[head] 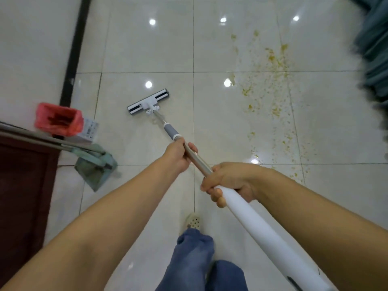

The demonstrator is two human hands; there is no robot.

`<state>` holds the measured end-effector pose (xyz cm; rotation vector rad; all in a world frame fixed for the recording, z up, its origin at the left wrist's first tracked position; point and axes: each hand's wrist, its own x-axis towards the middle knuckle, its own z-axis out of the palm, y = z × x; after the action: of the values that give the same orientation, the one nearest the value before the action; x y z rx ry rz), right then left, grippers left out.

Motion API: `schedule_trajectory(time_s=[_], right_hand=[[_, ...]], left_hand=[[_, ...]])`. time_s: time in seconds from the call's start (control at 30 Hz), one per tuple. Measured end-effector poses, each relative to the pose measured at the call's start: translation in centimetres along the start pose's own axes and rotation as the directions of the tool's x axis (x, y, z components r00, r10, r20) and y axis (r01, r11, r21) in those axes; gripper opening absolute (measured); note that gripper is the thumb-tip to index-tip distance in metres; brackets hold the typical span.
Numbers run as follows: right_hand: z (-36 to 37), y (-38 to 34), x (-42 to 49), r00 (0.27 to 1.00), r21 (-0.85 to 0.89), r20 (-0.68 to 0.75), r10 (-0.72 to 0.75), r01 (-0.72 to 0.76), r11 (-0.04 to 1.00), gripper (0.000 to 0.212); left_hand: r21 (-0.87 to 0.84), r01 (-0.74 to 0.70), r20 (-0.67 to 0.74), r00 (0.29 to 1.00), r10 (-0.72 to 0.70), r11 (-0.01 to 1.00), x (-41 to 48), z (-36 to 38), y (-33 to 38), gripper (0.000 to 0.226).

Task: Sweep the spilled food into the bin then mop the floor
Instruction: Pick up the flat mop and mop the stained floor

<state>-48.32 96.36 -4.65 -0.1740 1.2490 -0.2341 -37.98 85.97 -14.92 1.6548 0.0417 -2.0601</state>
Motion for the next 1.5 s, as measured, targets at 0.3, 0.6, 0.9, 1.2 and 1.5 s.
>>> schedule_trajectory(time_s=[0.3,0.6,0.9,1.2,1.5], right_hand=[[1.5,0.7,3.3,0.997,0.090,-0.081,-0.018,0.025,0.996,0.015],[-2.1,18.8,-4.6,0.990,0.114,-0.139,-0.005,0.021,0.993,0.012],[-6.2,45.6,-17.7,0.982,0.272,-0.187,0.020,0.032,0.962,0.021],[-3.8,63.1,-28.2,0.960,0.519,-0.278,-0.018,0.165,0.839,0.027],[-8.6,58.7,-25.8,0.948,0.605,-0.318,-0.023,0.221,0.765,0.016]], left_hand=[[0.173,-0.038,-0.030,0.999,0.043,0.984,2.6,-1.5,1.3,0.015],[0.306,0.081,-0.016,0.997,-0.080,0.949,-4.0,-3.0,-16.4,0.011],[0.501,0.242,-0.039,0.965,-0.257,0.831,-16.2,-4.4,-42.5,0.012],[0.680,0.409,-0.060,0.858,-0.510,0.608,-26.3,-5.5,-59.3,0.017],[0.701,0.305,0.015,0.897,-0.442,0.644,-21.7,0.4,-57.8,0.012]])
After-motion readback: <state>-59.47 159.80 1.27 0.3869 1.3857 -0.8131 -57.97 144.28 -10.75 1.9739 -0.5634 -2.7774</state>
